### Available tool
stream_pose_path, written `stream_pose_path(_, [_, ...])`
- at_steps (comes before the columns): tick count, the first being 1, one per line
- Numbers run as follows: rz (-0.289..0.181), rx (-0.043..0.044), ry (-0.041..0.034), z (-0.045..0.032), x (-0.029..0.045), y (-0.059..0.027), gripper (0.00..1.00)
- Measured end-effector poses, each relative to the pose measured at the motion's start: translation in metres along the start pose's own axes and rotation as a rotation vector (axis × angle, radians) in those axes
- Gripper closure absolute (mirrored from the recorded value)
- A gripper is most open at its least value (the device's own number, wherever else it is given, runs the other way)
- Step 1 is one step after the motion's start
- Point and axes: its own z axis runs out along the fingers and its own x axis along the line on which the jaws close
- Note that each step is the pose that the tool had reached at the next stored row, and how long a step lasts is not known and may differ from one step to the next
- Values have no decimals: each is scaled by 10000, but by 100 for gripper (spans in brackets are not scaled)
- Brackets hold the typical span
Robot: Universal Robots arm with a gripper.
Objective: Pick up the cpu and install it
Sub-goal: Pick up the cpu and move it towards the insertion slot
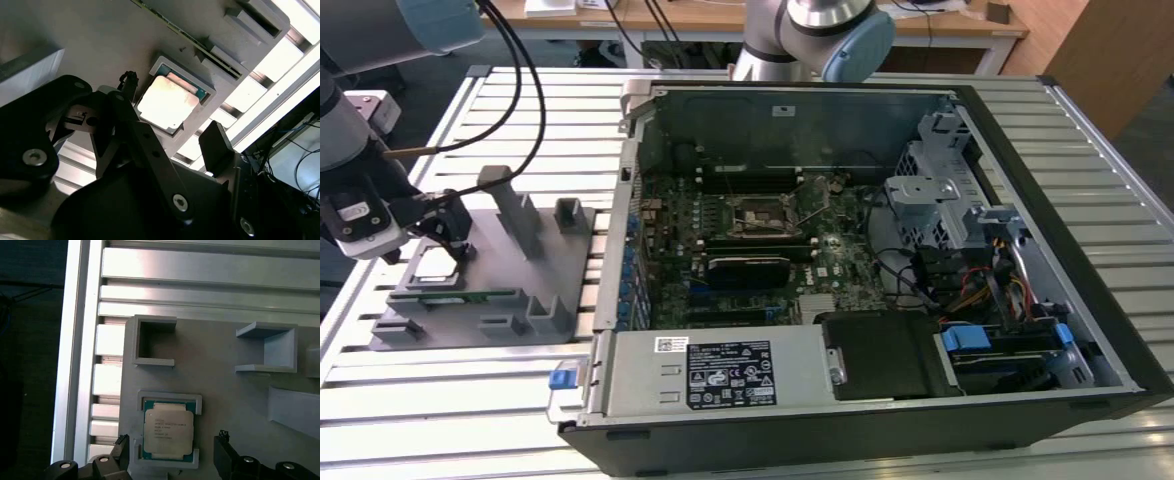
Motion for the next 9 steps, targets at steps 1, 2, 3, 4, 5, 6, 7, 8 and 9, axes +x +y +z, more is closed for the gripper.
stream_pose_path(1, [-1,0,-1,3,0,0,24])
stream_pose_path(2, [0,0,0,6,0,0,24])
stream_pose_path(3, [0,0,0,9,0,-1,24])
stream_pose_path(4, [0,0,-1,13,0,-1,24])
stream_pose_path(5, [-1,0,-1,17,0,-1,24])
stream_pose_path(6, [0,0,1,20,0,-1,24])
stream_pose_path(7, [0,0,-1,25,0,-1,24])
stream_pose_path(8, [0,0,0,29,0,-2,24])
stream_pose_path(9, [-1,0,0,33,-1,-2,24])
